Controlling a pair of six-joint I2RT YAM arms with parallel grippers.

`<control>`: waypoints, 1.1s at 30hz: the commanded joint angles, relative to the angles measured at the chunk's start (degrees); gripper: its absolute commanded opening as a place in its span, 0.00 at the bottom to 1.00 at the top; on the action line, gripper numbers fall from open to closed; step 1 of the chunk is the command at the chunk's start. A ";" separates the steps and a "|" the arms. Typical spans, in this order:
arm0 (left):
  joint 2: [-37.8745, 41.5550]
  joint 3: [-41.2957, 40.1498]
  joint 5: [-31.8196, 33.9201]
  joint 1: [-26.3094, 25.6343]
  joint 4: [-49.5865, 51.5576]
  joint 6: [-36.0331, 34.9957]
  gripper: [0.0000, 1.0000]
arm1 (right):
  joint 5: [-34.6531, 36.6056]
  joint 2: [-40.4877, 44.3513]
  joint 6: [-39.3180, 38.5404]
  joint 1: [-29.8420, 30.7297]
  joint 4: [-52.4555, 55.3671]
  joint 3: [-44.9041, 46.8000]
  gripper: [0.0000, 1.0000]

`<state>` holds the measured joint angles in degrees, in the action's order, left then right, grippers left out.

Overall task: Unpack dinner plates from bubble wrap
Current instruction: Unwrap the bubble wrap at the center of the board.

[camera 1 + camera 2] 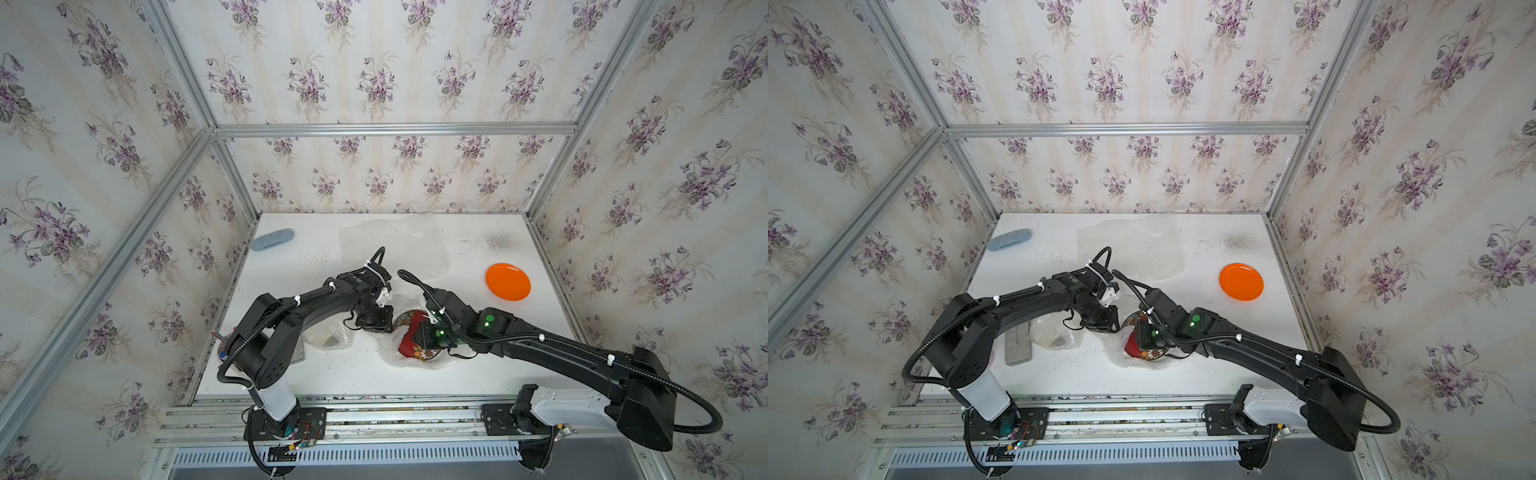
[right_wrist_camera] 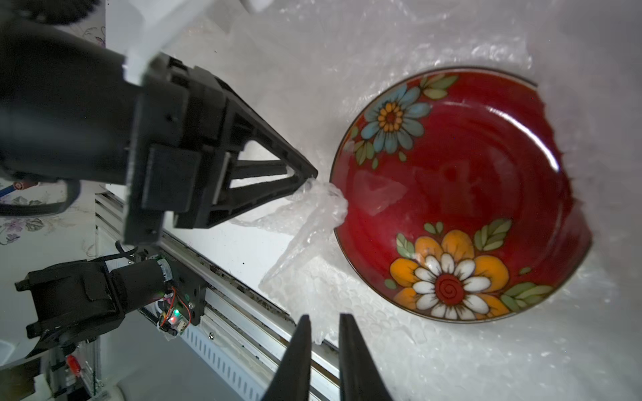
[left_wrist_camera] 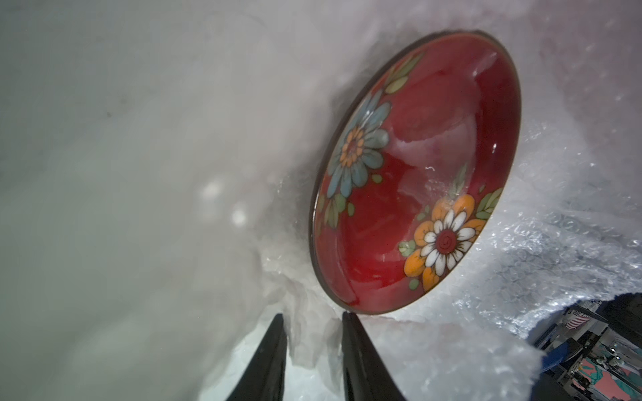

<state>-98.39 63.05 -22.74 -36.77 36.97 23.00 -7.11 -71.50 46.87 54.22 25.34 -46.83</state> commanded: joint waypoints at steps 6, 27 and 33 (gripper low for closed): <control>2.03 -2.25 0.11 -0.62 0.82 -2.09 0.31 | -12.32 -4.28 1.95 -22.12 -14.86 9.14 0.07; 7.46 -2.47 0.67 -0.51 4.01 -4.31 0.38 | -17.19 -19.22 -9.34 -44.88 -17.74 9.12 0.07; 13.44 0.48 1.45 1.73 5.99 -4.77 0.46 | -17.13 -7.65 -8.60 -44.93 -9.67 5.01 0.09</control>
<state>-86.96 62.19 -22.09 -35.92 41.36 19.44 -24.75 -83.61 37.78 9.32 11.57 -40.32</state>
